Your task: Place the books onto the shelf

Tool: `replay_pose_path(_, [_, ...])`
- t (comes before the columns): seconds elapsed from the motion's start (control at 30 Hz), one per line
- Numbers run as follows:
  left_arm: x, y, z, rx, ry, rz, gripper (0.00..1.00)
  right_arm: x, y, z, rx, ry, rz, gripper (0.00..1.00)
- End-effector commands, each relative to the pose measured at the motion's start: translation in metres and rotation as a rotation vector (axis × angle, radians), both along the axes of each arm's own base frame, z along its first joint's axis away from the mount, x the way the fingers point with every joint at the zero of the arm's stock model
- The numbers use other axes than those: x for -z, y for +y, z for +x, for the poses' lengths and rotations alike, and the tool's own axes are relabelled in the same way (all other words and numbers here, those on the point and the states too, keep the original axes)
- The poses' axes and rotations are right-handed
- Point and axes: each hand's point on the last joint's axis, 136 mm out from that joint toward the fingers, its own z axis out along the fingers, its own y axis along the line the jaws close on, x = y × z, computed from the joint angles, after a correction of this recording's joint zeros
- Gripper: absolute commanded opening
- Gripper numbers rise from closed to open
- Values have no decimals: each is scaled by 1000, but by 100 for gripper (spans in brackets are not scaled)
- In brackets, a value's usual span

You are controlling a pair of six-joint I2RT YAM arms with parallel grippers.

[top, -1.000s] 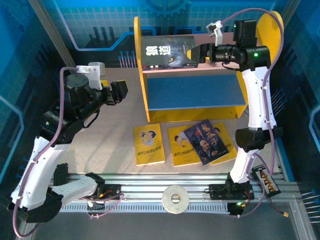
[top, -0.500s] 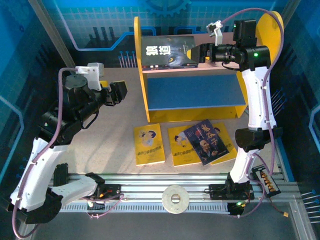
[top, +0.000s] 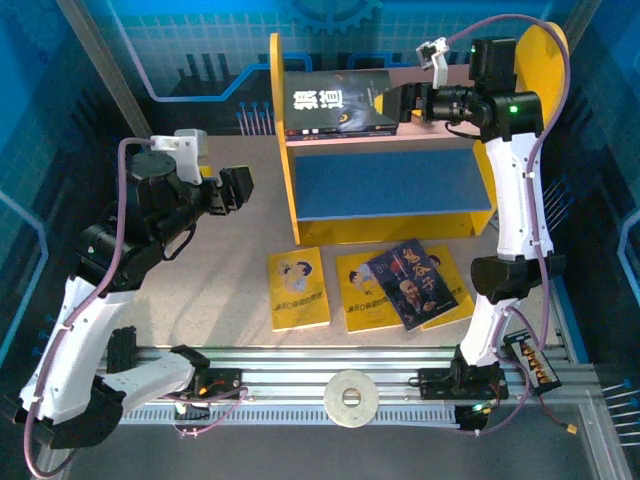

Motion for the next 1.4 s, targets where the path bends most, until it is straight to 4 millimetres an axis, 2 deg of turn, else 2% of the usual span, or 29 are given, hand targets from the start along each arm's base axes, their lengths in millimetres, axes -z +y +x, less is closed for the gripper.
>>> replay_pose_path(0.0, [-7,7,-7,-19,-23,15,80,-20,-6,-12,-5,-38,28,87])
replay_pose_path(0.23, [-9,7,-9,-11,-35,8,81,-22,-12,-21,6,-47,18,87])
replay_pose_path(0.47, [-7,5,-8,-10,-33,0,81,-19,-5,-33,-37,-39,22,86])
replay_pose_path(0.97, [-10,7,-11,-10,-37,-7,81,-11,14,-40,-94,-19,14,85])
replay_pose_path(1.37, [-9,7,-12,-11,-35,-5,81,-12,15,-44,-96,-24,12,84])
